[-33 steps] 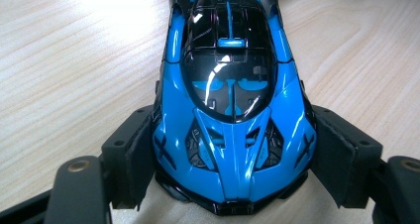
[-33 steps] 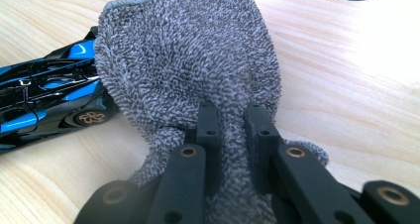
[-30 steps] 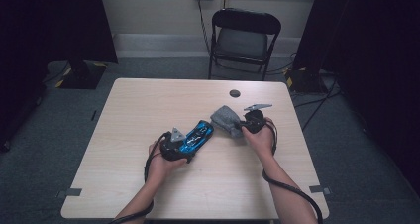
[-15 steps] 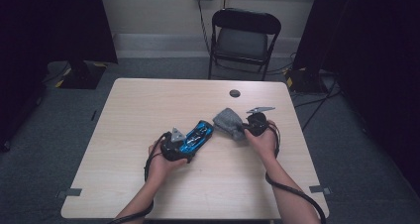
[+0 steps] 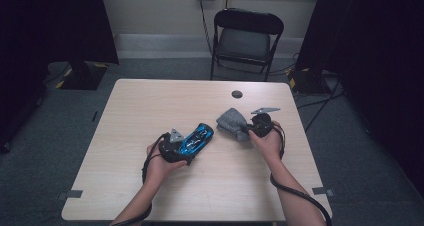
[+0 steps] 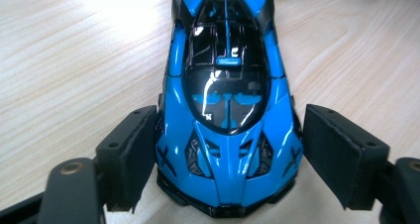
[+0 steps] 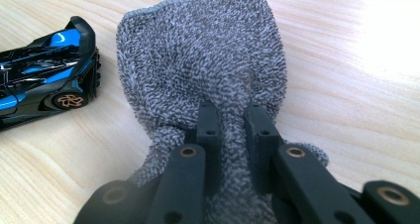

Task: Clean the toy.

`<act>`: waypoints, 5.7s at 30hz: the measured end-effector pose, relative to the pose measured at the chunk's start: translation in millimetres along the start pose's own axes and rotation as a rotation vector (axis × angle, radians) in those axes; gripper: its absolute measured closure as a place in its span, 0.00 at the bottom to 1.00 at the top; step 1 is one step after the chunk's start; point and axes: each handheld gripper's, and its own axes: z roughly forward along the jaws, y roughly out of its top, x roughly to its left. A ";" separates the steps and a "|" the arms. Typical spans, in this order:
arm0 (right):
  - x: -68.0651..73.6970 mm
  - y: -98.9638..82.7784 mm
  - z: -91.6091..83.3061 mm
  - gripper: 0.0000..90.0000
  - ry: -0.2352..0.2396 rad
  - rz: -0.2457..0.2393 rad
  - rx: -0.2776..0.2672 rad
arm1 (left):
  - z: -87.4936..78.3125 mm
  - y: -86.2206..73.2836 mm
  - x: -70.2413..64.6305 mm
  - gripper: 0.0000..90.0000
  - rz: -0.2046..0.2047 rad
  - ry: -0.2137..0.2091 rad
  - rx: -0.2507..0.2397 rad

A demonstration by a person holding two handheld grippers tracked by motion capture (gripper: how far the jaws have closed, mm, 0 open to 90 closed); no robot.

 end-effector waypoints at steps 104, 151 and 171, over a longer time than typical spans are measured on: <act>122.3 -51.8 -0.8 0.88 0.440 -0.160 0.027 | 23.9 32.3 0.8 0.49 0.017 0.011 -0.014; 155.8 -67.5 -23.4 0.88 0.644 -0.259 0.059 | 21.4 29.3 0.1 0.49 -0.014 0.015 -0.024; 55.9 -46.4 -59.9 0.88 0.408 -0.116 -0.055 | 20.7 28.7 -0.5 0.49 -0.008 0.019 -0.022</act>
